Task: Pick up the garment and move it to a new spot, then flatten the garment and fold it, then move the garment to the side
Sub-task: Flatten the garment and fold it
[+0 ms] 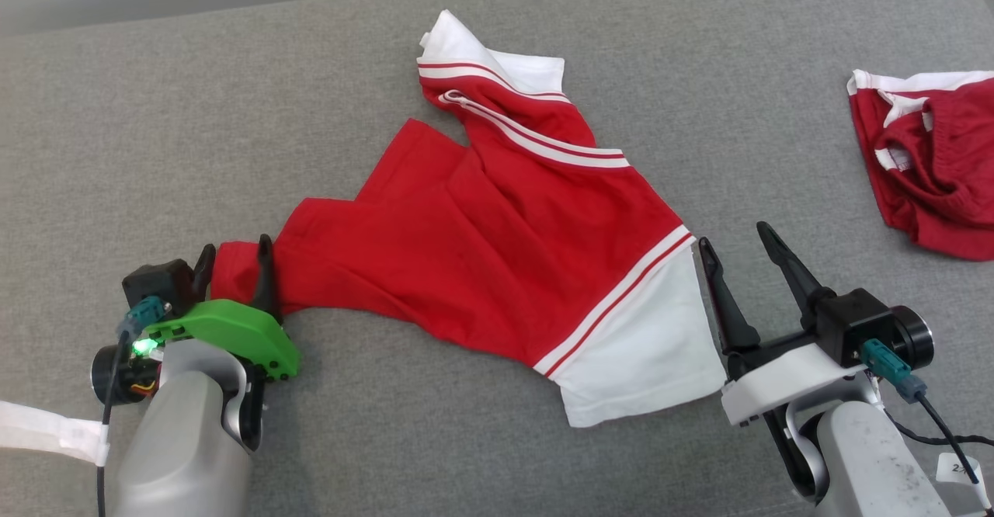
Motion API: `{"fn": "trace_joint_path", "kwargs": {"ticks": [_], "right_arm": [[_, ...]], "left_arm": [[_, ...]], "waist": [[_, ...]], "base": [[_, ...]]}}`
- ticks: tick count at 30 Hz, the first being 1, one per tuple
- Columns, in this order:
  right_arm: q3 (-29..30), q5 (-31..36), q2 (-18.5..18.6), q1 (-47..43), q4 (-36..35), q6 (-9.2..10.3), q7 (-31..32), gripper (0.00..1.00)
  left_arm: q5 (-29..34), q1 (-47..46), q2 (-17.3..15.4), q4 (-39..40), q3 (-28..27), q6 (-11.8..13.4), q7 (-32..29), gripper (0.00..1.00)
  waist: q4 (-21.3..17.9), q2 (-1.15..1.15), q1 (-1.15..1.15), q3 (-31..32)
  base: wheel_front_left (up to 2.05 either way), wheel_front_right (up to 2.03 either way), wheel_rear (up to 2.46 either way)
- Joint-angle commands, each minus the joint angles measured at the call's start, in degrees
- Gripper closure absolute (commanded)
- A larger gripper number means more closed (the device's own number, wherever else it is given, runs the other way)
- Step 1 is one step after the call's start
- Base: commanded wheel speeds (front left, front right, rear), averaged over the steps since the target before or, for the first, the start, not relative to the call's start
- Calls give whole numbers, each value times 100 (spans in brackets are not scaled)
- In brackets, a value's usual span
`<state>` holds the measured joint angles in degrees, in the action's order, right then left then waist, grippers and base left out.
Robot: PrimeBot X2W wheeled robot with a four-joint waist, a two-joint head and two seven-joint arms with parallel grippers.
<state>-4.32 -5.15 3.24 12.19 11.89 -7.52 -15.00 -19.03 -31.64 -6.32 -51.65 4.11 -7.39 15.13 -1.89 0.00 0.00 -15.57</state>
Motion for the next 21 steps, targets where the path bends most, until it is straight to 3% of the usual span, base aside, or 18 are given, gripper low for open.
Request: {"fn": "trace_joint_path", "kwargs": {"ticks": [1, 2, 3, 10, 21], "right_arm": [[-8, 14, 4, 47, -23, 7, -25, 0], [-14, 19, 2, 53, -24, 7, -25, 0], [-20, 33, -1, 65, -32, 7, -25, 0], [35, 22, -17, 39, -13, 7, -25, 0], [241, -123, -17, -207, 141, 7, -25, 0]], "left_arm": [[-119, -122, -81, -94, 76, -12, 2, 53], [-152, -152, -116, -130, 112, -12, 2, 80], [-197, -172, -155, -154, 147, -13, 2, 100], [-290, -95, -248, 113, 272, -12, 3, 100], [-328, 744, -36, 2068, 385, -13, 1, 100]], "waist": [[-66, 0, 0, -61], [-75, 0, 0, -65], [-86, 0, 0, -65], [-44, 0, 0, 13], [427, 0, 0, 626]], "base": [[0, 0, 0], [0, 0, 0], [0, 0, 0], [0, 0, 0], [0, 0, 0]]}}
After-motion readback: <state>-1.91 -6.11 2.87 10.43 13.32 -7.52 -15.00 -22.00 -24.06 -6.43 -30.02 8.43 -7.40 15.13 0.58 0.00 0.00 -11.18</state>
